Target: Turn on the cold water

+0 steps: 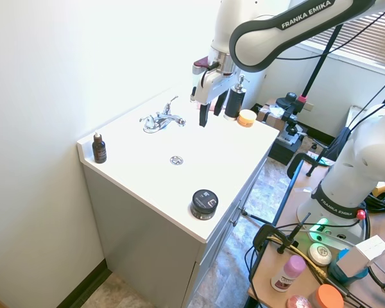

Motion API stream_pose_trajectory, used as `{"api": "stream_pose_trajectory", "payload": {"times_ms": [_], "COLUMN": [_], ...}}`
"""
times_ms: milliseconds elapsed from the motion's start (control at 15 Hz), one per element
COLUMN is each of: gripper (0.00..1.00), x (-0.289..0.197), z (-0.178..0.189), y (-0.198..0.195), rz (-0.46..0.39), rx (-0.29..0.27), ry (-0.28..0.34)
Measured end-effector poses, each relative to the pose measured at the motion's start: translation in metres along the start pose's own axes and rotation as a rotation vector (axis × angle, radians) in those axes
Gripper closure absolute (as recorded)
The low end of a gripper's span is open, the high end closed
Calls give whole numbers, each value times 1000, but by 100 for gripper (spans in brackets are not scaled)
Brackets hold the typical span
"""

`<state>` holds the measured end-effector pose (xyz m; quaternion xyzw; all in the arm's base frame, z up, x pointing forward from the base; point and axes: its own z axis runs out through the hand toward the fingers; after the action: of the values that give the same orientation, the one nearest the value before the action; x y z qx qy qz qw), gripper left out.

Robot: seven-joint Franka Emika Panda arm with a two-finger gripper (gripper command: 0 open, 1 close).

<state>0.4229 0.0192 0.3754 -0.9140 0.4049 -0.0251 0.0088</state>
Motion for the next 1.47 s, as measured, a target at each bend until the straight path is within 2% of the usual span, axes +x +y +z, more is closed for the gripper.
{"api": "stream_pose_trajectory", "payload": {"times_ms": [200, 333, 600, 867, 1267, 1467], "gripper": [0, 0, 0, 0, 0, 0], "x": [4, 25, 97, 156, 194, 199], "z": [2, 10, 31, 43, 57, 73], "y": [1, 3, -14, -38, -68, -68], "rz": [19, 75, 196, 285, 335, 334], "rx": [-7, -20, -66, -92, -89, -114], "ry": [22, 109, 295, 440, 527, 520]}}
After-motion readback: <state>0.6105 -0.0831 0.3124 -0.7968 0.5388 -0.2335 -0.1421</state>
